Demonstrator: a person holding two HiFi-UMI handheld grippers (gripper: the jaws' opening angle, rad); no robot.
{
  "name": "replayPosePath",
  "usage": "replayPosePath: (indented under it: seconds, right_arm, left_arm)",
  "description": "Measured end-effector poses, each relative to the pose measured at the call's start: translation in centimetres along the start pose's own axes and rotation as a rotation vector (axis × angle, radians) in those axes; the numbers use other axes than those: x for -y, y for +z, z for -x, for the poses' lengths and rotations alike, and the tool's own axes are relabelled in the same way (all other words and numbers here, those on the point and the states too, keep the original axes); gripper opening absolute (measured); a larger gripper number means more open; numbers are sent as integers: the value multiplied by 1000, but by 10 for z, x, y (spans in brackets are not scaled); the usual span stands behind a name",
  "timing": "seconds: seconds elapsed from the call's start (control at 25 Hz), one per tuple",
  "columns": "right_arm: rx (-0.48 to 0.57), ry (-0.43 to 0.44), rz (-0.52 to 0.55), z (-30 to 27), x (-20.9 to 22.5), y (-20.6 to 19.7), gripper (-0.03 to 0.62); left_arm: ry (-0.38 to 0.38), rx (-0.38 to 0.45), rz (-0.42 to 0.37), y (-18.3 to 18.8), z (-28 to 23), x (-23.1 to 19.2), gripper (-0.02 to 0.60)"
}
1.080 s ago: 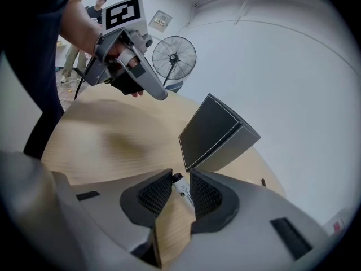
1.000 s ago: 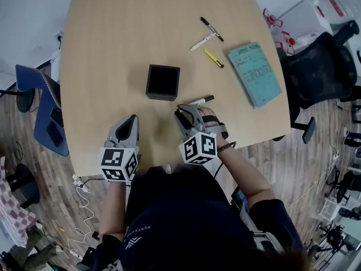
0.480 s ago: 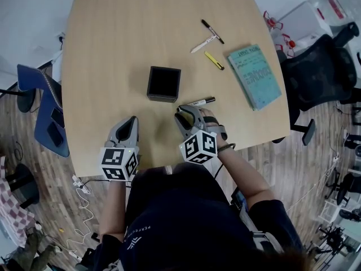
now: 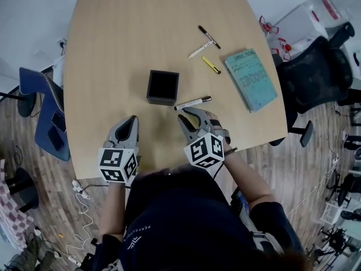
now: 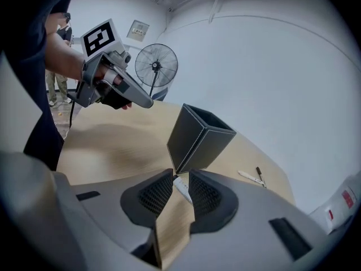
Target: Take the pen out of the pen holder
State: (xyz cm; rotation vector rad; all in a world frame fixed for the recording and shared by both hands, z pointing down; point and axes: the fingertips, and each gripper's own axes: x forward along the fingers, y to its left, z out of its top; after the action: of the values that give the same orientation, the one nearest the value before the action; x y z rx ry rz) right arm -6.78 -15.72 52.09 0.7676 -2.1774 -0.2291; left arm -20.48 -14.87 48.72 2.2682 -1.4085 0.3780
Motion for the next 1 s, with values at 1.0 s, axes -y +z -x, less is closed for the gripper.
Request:
replayPosePath:
  seconds: [1.0]
  right_arm:
    - [248, -141, -442, 88, 71, 62, 0]
  left_arm:
    - [2, 224, -29, 90, 43, 26, 3]
